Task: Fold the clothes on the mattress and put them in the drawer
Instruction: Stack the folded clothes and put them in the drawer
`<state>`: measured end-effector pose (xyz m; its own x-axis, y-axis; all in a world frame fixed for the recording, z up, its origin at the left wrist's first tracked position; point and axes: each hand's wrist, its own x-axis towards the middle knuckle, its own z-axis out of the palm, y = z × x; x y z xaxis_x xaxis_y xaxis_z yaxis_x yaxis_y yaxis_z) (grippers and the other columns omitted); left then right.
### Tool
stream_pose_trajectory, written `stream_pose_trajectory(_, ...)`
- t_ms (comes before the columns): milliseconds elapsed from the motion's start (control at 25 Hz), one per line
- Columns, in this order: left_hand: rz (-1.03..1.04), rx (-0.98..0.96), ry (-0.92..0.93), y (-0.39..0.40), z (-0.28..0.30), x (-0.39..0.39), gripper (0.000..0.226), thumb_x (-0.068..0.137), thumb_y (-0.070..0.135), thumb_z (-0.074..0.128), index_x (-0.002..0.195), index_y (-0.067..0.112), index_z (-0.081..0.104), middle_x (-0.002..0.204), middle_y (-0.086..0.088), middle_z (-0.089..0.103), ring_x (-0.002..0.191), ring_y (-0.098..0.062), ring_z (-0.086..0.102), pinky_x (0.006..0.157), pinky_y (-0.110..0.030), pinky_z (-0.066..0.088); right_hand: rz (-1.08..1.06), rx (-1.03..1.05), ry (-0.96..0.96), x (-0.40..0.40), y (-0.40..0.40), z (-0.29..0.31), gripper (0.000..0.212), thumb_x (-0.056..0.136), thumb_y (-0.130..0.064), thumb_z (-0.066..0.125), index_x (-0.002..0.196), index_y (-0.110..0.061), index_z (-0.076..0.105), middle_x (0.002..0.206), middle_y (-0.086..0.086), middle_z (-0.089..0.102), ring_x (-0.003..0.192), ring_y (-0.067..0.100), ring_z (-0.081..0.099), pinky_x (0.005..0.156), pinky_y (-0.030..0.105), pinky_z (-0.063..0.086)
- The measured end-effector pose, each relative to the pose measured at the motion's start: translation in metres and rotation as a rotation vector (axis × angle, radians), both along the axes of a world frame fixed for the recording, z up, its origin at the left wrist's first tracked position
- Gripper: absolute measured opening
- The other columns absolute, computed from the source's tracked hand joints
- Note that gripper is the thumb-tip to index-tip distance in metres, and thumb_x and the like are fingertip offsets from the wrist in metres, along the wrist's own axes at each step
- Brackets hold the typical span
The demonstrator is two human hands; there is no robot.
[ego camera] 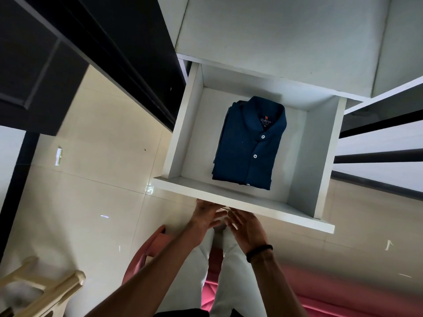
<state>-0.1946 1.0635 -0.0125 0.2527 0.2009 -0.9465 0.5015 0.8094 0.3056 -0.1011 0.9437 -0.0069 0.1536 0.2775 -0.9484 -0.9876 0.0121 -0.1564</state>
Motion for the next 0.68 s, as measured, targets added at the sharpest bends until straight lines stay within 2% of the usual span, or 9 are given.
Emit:
stream_pose_trajectory(80,0.041,-0.023,-0.064,-0.001,0.009,-0.008,0.041,0.088,0.018,0.075,0.123,0.000,0.062,0.117,-0.015,0.075,0.109,-0.028,0.072,0.085,-0.037,0.056,-0.019,0.071,0.015,-0.004,-0.003,0.013,0.016,0.086,-0.004,0.057,0.099,0.001,0.065,0.108,0.021,0.069,0.109,0.036,0.066,0.106,0.057,0.046)
stream_pose_trajectory(160,0.145,-0.081,-0.147,0.000,0.013,-0.017,0.046,0.075,0.025,0.084,0.112,0.006,0.064,0.114,-0.014,0.074,0.107,-0.029,0.072,0.087,-0.041,0.055,-0.075,0.140,0.034,-0.004,-0.009,0.022,0.017,0.090,-0.007,0.052,0.082,-0.005,0.067,0.097,0.017,0.070,0.098,0.032,0.068,0.109,0.062,0.039)
stream_pose_trajectory(240,0.268,-0.170,-0.172,-0.001,0.011,-0.018,0.038,0.076,0.022,0.086,0.106,0.011,0.066,0.102,-0.010,0.071,0.093,-0.025,0.069,0.084,-0.040,0.055,-0.080,0.209,0.007,-0.008,-0.016,0.017,0.006,0.087,-0.013,0.070,0.084,-0.009,0.067,0.096,0.015,0.069,0.093,0.030,0.068,0.106,0.060,0.041)
stream_pose_trajectory(320,0.400,-0.256,-0.193,-0.010,0.012,-0.013,0.026,0.082,0.016,0.078,0.104,0.014,0.065,0.091,-0.009,0.064,0.079,-0.020,0.063,0.076,-0.036,0.053,-0.120,0.256,-0.011,-0.010,-0.019,0.010,0.040,0.068,-0.019,0.094,0.092,-0.008,0.062,0.096,0.014,0.064,0.091,0.028,0.066,0.101,0.054,0.044)
stream_pose_trajectory(360,0.458,-0.271,-0.216,-0.017,0.013,-0.011,0.021,0.087,0.017,0.075,0.106,0.015,0.065,0.089,-0.008,0.062,0.076,-0.019,0.061,0.073,-0.035,0.052,-0.137,0.265,-0.023,-0.011,-0.020,0.008,0.050,0.064,-0.022,0.098,0.093,-0.008,0.060,0.095,0.013,0.061,0.089,0.027,0.065,0.099,0.051,0.047)
stream_pose_trajectory(440,0.555,-0.284,-0.256,-0.025,0.014,-0.010,0.016,0.095,0.023,0.067,0.110,0.016,0.066,0.092,-0.008,0.061,0.080,-0.020,0.062,0.073,-0.034,0.054,-0.167,0.304,-0.044,-0.012,-0.015,0.015,0.051,0.065,-0.027,0.098,0.094,-0.007,0.061,0.091,0.012,0.062,0.087,0.027,0.068,0.091,0.047,0.055)
stream_pose_trajectory(560,0.604,-0.303,-0.305,-0.023,0.009,-0.002,0.050,0.087,0.036,0.080,0.127,0.012,0.060,0.102,-0.009,0.066,0.087,-0.022,0.058,0.076,-0.035,0.057,-0.200,0.255,-0.077,-0.005,-0.002,0.021,0.040,0.070,-0.031,0.093,0.093,-0.009,0.069,0.089,0.010,0.066,0.082,0.025,0.072,0.075,0.039,0.062)
stream_pose_trajectory(640,0.568,-0.298,-0.318,-0.014,0.005,0.009,0.079,0.073,0.043,0.092,0.135,0.014,0.053,0.099,-0.006,0.065,0.081,-0.019,0.054,0.075,-0.034,0.055,-0.178,0.233,-0.107,0.004,0.007,0.016,0.045,0.071,-0.038,0.093,0.097,-0.012,0.067,0.089,0.006,0.066,0.081,0.021,0.069,0.074,0.037,0.061)
stream_pose_trajectory(680,0.560,-0.282,-0.312,-0.009,0.003,0.016,0.085,0.067,0.044,0.095,0.134,0.015,0.053,0.098,-0.005,0.064,0.077,-0.017,0.053,0.072,-0.033,0.055,-0.156,0.226,-0.120,0.010,0.012,0.012,0.042,0.077,-0.042,0.087,0.100,-0.014,0.064,0.090,0.004,0.064,0.080,0.019,0.066,0.074,0.036,0.059)
